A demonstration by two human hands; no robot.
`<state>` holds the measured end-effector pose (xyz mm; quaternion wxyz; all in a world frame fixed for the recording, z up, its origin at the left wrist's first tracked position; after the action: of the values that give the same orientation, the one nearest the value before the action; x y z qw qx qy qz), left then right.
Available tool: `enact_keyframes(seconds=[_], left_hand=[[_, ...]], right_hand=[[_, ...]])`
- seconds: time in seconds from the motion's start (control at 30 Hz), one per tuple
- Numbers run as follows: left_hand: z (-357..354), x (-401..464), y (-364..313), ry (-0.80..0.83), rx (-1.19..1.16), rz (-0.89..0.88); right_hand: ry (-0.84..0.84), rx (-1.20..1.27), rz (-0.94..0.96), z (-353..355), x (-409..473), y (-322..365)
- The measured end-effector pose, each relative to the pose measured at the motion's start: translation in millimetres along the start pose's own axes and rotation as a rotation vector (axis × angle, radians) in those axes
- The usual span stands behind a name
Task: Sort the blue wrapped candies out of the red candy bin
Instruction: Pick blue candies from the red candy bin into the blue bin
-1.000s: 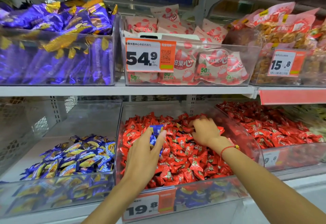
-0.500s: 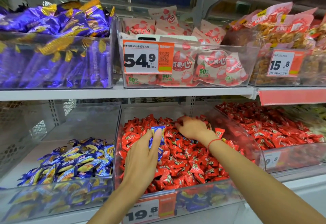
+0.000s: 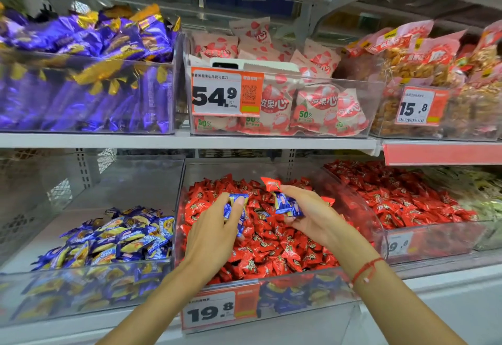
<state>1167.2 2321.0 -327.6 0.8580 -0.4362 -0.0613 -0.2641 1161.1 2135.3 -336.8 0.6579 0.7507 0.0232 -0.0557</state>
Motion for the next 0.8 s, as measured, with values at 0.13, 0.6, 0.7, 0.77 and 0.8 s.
enact_keyframes(seconds=[0.13,0.6,0.7,0.77,0.8], left_hand=[[12.4,-2.8,-10.0,0.078,0.136,0.035],[7.6,0.4,-23.7,0.230,-0.145,0.060],[10.1,1.0,-29.3,0.251,-0.238,0.009],[12.3,0.2,-36.0,0.269,-0.263,-0.034],[12.5,-0.7,-39.2,0.285,-0.278,-0.053]], right_hand=[[-0.170,-0.826,0.200,-1.8,-15.8,32.0],[0.075,-0.090,0.144,-60.6,-24.5,15.0],[-0.005,-0.134,0.229,-58.2,-26.7,22.2],[0.022,-0.140,0.219,-61.2,-26.8,20.2],[0.044,-0.144,0.208,-63.3,-27.1,18.6]])
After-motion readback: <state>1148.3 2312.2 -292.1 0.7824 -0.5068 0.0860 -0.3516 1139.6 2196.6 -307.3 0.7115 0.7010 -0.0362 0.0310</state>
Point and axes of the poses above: each hand's wrist, its own x-axis towards the middle knuckle, its own z-axis out of the back of the hand, y = z × x, the point moved 8 cm from there along x, towards the middle knuckle, and after that the axes turned 13 degrees about y, right-handed, at the moved point
